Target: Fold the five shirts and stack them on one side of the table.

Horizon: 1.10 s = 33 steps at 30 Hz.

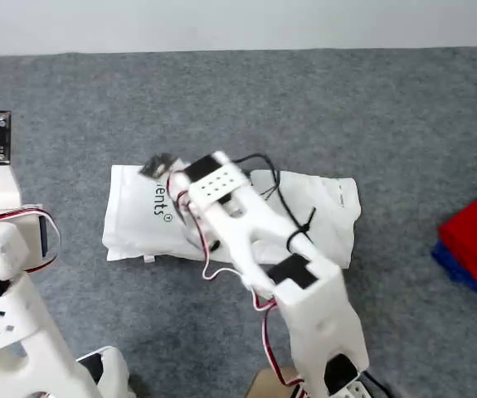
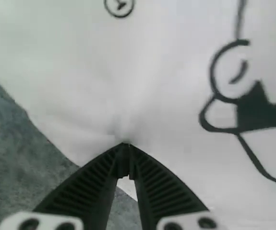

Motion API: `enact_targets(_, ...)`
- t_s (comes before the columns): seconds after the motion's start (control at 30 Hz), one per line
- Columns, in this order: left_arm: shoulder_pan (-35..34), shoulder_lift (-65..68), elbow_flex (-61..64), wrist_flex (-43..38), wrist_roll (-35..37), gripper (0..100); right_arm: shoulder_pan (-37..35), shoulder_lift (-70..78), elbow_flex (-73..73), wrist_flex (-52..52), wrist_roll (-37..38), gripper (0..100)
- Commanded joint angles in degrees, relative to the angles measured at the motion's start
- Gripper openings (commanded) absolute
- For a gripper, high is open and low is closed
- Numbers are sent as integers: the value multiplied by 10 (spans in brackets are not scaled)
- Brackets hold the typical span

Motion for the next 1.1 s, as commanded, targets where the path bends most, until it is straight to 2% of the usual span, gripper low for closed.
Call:
enact_targets(0.0,-1,-9,0,-9,-3,6,-6,7,-32,8,4,9)
enact_targets(0.2,-5,-11,-1,-12,-4,6,14,-55,-95,59,3,9)
enact_targets(0.37,-88,-7,0,-13,-3,6,34,-94,-140,84,-18,9)
enact_targets(0.43,-94,-7,0,-13,-2,7,56,-108,-156,104,-43,9)
enact_targets(0.6,-57,34,16,-53,-2,31,133,-150,-204,168,-62,9)
enact_targets(0.77,3,183,4,-77,-2,58,220,-218,-217,214,-62,9)
enact_targets(0.83,28,247,-27,-76,-2,63,259,-259,-216,213,-62,9)
enact_targets(0.97,66,364,-110,-67,-2,170,327,-330,-215,213,-62,9)
enact_targets(1.07,92,444,-174,-66,-2,191,371,-370,-213,213,-61,9)
